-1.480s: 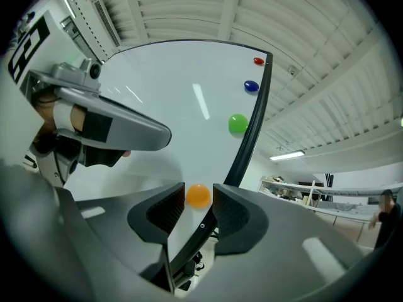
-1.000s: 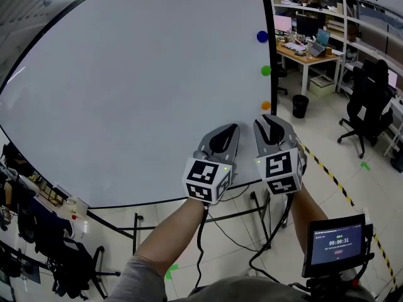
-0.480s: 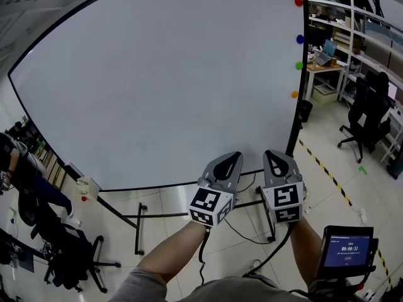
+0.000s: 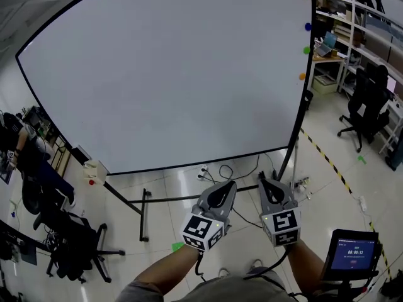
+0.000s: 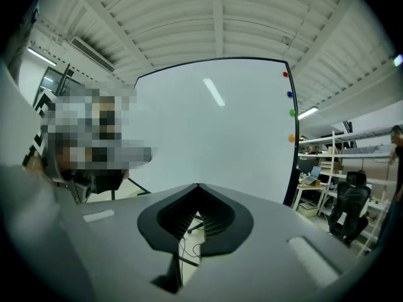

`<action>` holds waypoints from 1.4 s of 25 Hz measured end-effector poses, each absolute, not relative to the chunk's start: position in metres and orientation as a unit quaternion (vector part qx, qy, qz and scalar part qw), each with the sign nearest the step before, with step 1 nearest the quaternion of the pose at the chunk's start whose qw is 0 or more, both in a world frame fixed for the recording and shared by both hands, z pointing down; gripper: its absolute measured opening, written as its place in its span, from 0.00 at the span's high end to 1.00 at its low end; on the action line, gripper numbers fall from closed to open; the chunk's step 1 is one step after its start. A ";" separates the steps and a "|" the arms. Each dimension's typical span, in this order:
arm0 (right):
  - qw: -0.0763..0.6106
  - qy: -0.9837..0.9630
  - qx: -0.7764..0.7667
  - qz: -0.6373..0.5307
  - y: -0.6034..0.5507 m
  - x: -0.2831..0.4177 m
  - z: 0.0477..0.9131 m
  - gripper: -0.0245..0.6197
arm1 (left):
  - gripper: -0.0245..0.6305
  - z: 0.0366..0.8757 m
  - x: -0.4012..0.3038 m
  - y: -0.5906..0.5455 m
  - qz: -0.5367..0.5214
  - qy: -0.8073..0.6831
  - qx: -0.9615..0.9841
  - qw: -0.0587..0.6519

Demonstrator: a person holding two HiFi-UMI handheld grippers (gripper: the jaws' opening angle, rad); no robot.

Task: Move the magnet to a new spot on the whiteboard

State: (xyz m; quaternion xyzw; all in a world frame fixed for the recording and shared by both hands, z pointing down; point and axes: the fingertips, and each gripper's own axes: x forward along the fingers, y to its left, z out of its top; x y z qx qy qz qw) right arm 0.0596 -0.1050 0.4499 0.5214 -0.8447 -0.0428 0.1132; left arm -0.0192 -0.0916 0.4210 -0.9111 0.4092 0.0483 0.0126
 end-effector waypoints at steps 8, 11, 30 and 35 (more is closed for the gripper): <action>0.101 -0.857 0.505 0.010 -0.062 0.074 0.490 0.95 | 0.96 0.487 -0.031 -0.050 0.020 0.439 -0.898 -0.032; 0.099 -0.853 0.511 0.036 -0.061 0.093 0.501 0.95 | 0.96 0.491 -0.022 -0.049 0.019 0.442 -0.896 -0.042; 0.115 -0.844 0.522 0.043 -0.062 0.113 0.504 0.95 | 0.96 0.494 -0.013 -0.053 0.013 0.438 -0.898 -0.047; 0.116 -0.843 0.523 0.042 -0.060 0.112 0.506 0.95 | 0.96 0.495 -0.016 -0.053 0.014 0.438 -0.897 -0.050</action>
